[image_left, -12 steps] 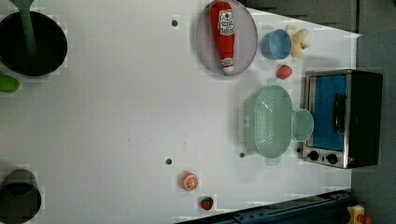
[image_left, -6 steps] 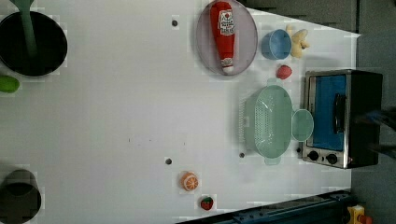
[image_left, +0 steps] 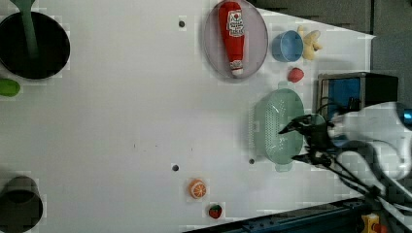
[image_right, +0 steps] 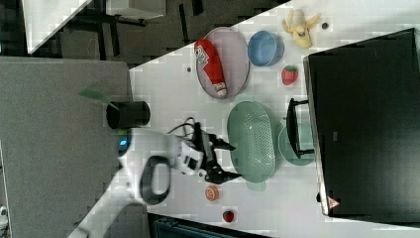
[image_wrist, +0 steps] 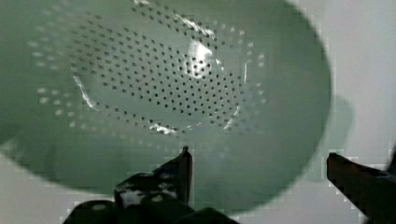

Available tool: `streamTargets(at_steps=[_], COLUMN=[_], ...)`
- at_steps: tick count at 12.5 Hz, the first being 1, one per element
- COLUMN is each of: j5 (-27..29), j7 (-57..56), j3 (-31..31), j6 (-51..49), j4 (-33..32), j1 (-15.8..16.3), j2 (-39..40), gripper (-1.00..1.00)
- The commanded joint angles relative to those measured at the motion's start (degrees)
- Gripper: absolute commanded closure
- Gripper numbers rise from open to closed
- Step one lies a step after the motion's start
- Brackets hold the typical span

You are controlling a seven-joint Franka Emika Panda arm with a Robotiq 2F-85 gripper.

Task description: Drag strainer right to left.

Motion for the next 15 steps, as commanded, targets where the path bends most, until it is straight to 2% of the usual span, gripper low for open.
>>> streamTargets(at_steps=[1, 3, 8, 15], j5=[-0.18, -0.18, 0.05, 0.36], j7=[13.06, 18.02, 18.37, 24.57], j3=[0.68, 0.74, 2.23, 4.55], j6=[10.5, 13.89, 22.92, 24.24], j4=[3.21, 2.35, 0.97, 0.19], j1=[-0.25, -0.18, 0.63, 3.88], j2=[0.76, 4.97, 13.2, 14.62], gripper=[-1.0, -1.0, -1.0, -1.0])
